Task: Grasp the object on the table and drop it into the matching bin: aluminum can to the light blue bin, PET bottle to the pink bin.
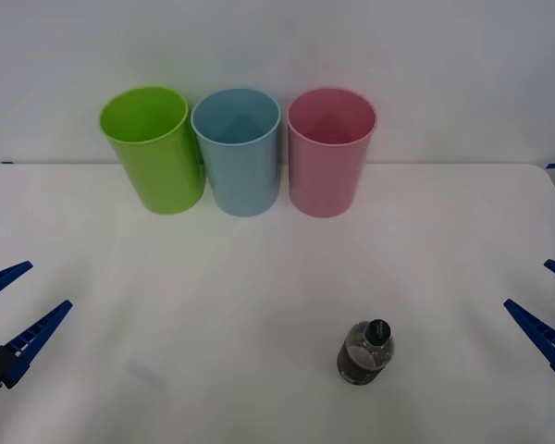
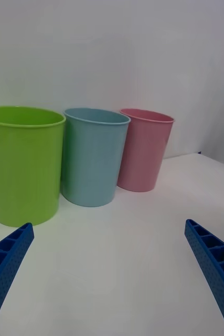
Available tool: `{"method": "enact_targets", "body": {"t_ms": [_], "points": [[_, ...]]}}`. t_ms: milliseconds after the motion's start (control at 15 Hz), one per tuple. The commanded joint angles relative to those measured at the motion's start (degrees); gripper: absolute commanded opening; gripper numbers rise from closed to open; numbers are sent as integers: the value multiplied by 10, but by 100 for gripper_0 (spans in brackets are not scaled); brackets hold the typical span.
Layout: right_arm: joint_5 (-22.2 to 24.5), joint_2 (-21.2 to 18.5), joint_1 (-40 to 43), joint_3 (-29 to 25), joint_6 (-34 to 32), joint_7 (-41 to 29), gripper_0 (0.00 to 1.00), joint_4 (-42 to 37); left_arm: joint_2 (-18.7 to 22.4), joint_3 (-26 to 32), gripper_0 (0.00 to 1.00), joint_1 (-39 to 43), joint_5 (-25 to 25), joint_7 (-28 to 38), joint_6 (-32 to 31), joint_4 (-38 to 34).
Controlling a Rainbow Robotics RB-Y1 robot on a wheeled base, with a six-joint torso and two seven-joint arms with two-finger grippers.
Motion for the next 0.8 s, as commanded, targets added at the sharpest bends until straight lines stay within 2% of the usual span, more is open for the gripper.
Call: {"method": "enact_targets", "body": {"t_ms": [67, 200, 800], "points": [[0, 0, 0, 0, 0, 0, 100, 0, 0, 0, 100, 0, 0, 0, 0, 0], [9, 3, 5, 5, -4, -1, 100, 3, 0, 0, 100, 0, 0, 0, 0, 0], [5, -35, 46, 18, -35, 14, 100, 4, 0, 0, 100, 0, 0, 0, 0, 0]]}}
